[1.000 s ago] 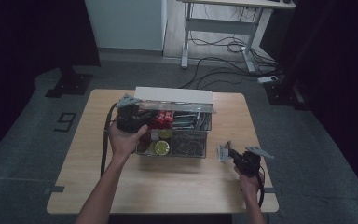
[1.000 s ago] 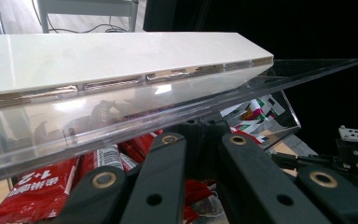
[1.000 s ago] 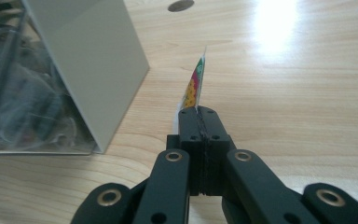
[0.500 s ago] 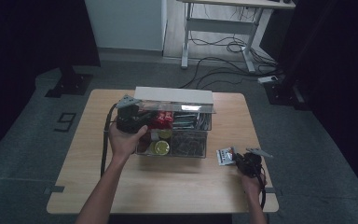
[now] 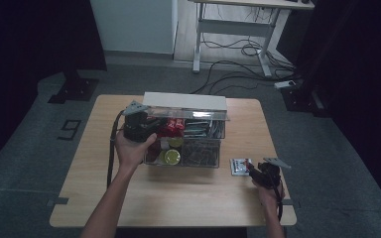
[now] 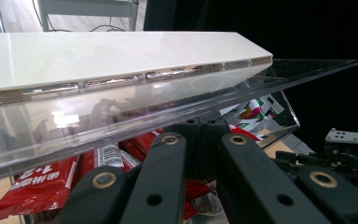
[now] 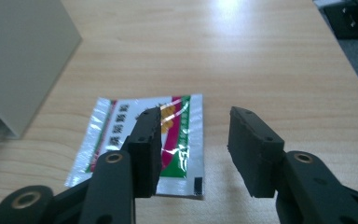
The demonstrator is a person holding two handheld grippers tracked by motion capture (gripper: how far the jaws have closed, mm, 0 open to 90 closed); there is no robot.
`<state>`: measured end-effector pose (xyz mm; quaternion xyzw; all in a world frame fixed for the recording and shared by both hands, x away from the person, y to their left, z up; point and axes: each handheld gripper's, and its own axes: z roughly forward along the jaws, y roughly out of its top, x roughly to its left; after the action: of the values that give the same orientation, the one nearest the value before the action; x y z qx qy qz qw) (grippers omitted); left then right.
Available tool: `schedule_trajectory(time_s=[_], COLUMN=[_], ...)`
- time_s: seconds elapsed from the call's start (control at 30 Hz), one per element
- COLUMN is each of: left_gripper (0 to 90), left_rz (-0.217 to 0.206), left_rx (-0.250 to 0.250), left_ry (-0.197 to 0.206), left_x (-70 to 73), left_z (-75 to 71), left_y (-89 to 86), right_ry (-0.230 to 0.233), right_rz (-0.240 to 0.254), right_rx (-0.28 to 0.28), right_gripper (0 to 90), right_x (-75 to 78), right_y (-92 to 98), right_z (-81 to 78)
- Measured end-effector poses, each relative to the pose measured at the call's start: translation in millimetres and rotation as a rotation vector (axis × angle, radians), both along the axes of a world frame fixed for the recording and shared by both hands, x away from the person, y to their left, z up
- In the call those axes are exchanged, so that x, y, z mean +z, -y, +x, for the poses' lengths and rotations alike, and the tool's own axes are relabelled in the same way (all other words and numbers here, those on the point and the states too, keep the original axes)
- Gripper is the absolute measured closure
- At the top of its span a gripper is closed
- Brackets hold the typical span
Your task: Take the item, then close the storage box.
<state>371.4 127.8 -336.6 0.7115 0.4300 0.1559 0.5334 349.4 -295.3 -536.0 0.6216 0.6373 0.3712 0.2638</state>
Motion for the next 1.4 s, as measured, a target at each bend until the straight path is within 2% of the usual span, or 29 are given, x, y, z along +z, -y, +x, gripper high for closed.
schedule_trajectory(time_s=[0.2,0.47,0.87,1.4], left_gripper=[90.0,90.0,90.0,90.0], left_rz=[0.0,-0.001,-0.004,-0.007], left_rx=[-0.001,-0.011,-0.017,-0.033], left_ry=[-0.002,-0.006,-0.001,-0.02], left_x=[-0.7,-0.4,-0.6,-6.7], left_z=[-0.2,-0.8,-8.3,-18.6], left_y=[0.5,0.9,-1.7,-3.2], right_ry=[0.046,0.076,0.083,0.083], right_rz=[0.03,0.045,0.053,0.055], right_rx=[0.018,0.04,0.053,0.062], right_gripper=[52.5,52.9,54.1,55.2], right_x=[8.6,16.2,19.4,20.0], right_y=[-1.8,-6.9,-8.6,-8.8], right_z=[-4.4,-7.9,-10.2,-12.4])
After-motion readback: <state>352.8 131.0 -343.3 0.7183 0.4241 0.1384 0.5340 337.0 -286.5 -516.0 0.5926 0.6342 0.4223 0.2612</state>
